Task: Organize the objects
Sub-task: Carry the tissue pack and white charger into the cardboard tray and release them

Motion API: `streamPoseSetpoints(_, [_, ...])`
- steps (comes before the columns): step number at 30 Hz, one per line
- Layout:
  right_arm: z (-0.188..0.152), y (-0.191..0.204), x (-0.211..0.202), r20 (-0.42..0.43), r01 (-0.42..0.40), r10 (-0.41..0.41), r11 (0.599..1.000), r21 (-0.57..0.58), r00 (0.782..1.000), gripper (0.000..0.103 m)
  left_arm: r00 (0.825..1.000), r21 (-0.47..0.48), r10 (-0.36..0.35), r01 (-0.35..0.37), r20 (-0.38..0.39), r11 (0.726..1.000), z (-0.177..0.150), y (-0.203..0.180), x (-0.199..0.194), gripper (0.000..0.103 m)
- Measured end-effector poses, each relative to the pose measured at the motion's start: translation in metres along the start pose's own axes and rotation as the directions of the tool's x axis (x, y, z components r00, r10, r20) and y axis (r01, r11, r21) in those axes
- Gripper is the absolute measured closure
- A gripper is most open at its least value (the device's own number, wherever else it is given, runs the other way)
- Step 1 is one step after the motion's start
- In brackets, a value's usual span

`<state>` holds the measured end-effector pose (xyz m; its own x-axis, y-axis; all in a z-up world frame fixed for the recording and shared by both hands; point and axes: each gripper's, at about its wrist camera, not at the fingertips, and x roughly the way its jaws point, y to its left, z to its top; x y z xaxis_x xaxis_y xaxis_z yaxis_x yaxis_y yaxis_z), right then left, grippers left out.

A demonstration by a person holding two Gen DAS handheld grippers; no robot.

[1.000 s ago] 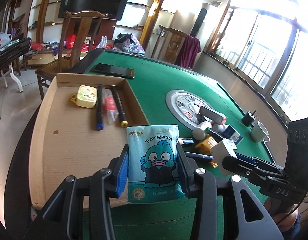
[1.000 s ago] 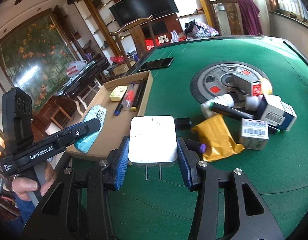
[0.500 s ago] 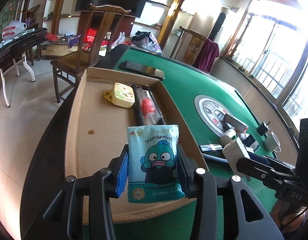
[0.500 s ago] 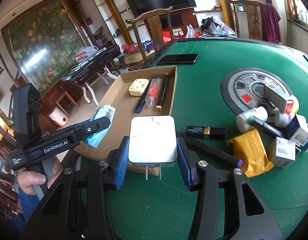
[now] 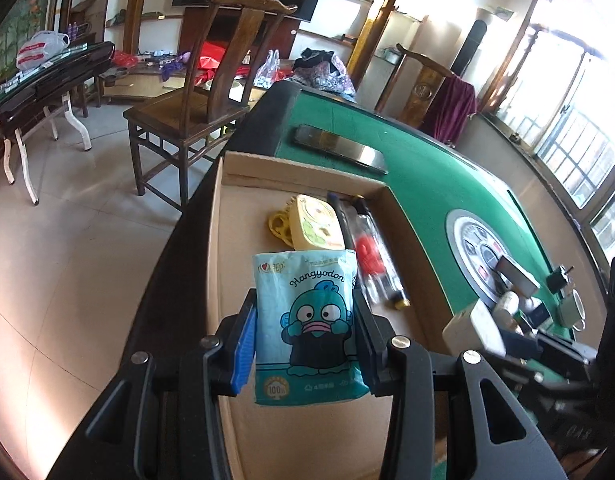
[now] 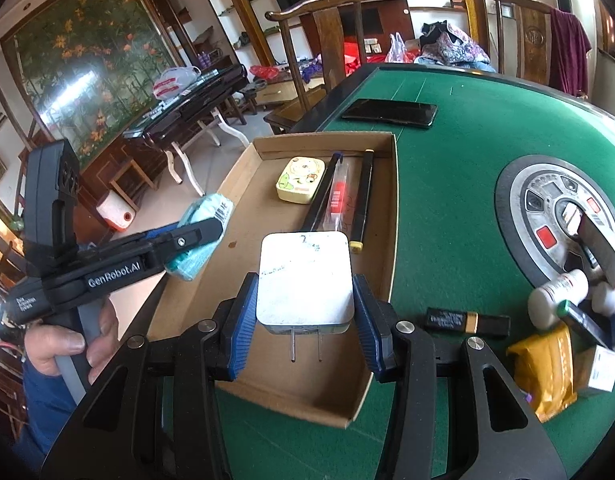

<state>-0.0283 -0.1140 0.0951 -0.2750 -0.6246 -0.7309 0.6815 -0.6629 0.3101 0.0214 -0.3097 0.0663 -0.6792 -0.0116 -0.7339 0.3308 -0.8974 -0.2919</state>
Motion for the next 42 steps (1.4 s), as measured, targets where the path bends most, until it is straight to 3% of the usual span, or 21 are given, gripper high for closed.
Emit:
streamPoseSetpoints(12, [0.019, 0.037, 0.066, -0.083, -0.009, 0.004, 0.998, -0.057, 0.997, 0.058, 0.995, -0.047, 0.058, -0.062, -0.079, 0.997, 0.051, 0.014, 0.064, 0.060])
streamPoseSetpoints(20, [0.031, 0.046, 0.103, -0.107, 0.029, -0.037, 0.997, -0.076, 0.994, 0.058, 0.986, -0.008, 0.127, -0.129, -0.109, 0.992, 0.062, 0.020, 0.090, 0.060])
streamPoseSetpoints(38, [0.042, 0.041, 0.123, -0.149, 0.067, -0.074, 0.996, -0.056, 0.986, 0.057, 0.989, 0.018, 0.101, -0.099, -0.105, 0.995, 0.065, 0.015, 0.098, 0.054])
streamPoseSetpoints(42, [0.042, 0.045, 0.118, -0.145, 0.076, -0.085, 0.995, -0.067, 0.986, 0.057, 0.992, 0.013, 0.086, -0.085, -0.094, 0.996, 0.066, 0.015, 0.095, 0.045])
